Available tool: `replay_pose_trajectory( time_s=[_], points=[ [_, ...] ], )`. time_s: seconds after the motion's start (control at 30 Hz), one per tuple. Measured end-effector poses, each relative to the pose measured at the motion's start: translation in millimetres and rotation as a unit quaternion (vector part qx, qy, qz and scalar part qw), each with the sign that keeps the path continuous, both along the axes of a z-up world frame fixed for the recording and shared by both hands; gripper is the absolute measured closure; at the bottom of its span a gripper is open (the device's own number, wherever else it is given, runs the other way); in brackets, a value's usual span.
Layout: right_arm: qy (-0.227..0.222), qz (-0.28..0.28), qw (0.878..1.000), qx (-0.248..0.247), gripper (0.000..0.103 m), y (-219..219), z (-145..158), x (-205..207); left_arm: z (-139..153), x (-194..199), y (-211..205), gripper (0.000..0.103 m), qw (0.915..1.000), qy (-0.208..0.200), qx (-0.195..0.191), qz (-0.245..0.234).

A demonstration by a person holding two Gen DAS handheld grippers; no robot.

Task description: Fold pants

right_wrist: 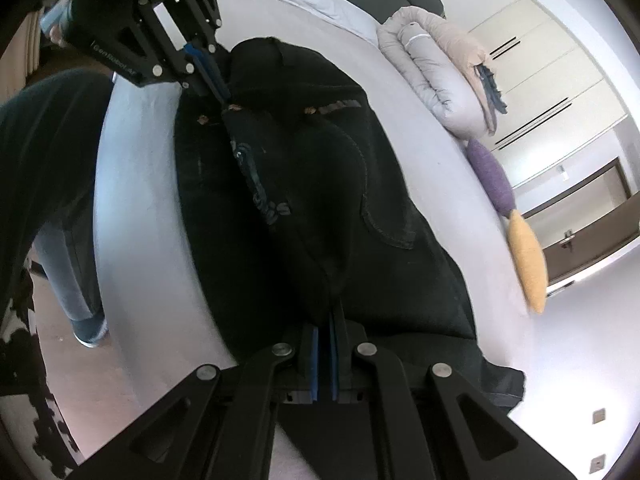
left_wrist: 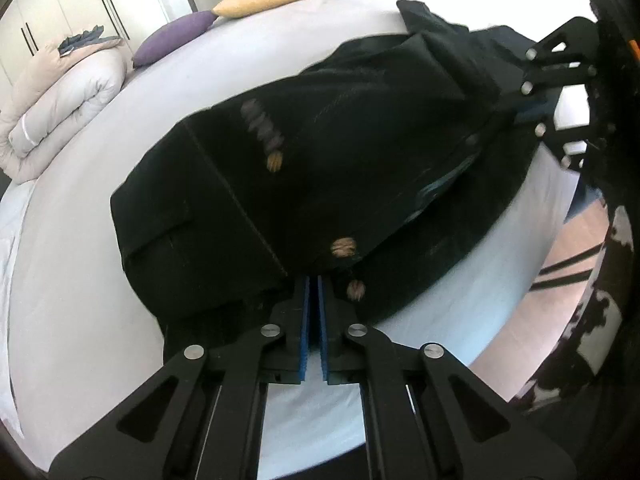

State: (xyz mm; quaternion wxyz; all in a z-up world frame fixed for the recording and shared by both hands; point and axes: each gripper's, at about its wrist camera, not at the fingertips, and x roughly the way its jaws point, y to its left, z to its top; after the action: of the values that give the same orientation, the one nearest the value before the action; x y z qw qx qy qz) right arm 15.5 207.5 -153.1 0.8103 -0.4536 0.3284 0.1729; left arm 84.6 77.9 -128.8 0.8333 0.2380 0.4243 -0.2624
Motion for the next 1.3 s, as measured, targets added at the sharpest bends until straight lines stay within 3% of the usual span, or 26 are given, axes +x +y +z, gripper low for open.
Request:
replay_pose_trajectory(
  time_s=[0.37, 0.57, 0.67, 0.8, 0.93, 1.03, 1.1, 1.17, 1.23, 1.3],
  points=[
    [-0.004, 0.002, 1.0, -0.014, 0.098, 14.1, -2.1, -31.2, -0.4, -24.8, 34.6, 0.101, 0.9981, -0.006, -0.047, 0.039],
    [-0.001, 0.008, 1.0, -0.031, 0.098, 18.1, -15.7, -48.5, 17.4, -33.3, 56.1, 0.101, 0.9935, -0.009, -0.091, 0.068],
    [-0.002, 0.007, 0.999, -0.033, 0.098, 18.9, -19.2, -51.4, 39.6, -22.1, 55.1, 0.101, 0.9893, -0.025, -0.12, 0.079],
    [-0.003, 0.004, 1.0, -0.03, 0.098, 18.0, -19.9, -52.5, 53.0, 2.9, 21.1, 0.101, 0.9863, -0.038, -0.143, 0.073],
    [0.0, 0.005, 1.0, -0.027, 0.098, 14.9, -19.8, -55.0, 42.7, 26.3, -15.3, 0.1, 0.9903, -0.029, -0.115, 0.073],
    [0.004, 0.003, 1.0, -0.019, 0.098, 11.8, -22.2, -51.7, 16.5, 39.6, -12.5, 0.101, 0.9922, 0.011, -0.079, 0.096],
    [0.016, -0.008, 1.0, 0.011, 0.097, 10.2, -17.7, -45.3, 10.3, 36.6, -4.4, 0.1, 0.9914, 0.031, -0.083, 0.096],
    [0.036, -0.028, 0.997, 0.062, 0.097, 4.6, -6.5, -36.5, 19.0, 29.7, 12.4, 0.1, 0.9883, -0.005, -0.054, 0.142],
    [0.041, -0.04, 0.994, 0.094, 0.097, -0.8, 2.6, -30.0, 35.1, 23.5, 42.8, 0.1, 0.9791, -0.013, -0.096, 0.179],
    [0.035, -0.029, 0.996, 0.079, 0.097, 2.0, -0.9, -31.1, 49.5, 20.1, 64.8, 0.1, 0.9682, -0.02, -0.137, 0.208]
  ],
)
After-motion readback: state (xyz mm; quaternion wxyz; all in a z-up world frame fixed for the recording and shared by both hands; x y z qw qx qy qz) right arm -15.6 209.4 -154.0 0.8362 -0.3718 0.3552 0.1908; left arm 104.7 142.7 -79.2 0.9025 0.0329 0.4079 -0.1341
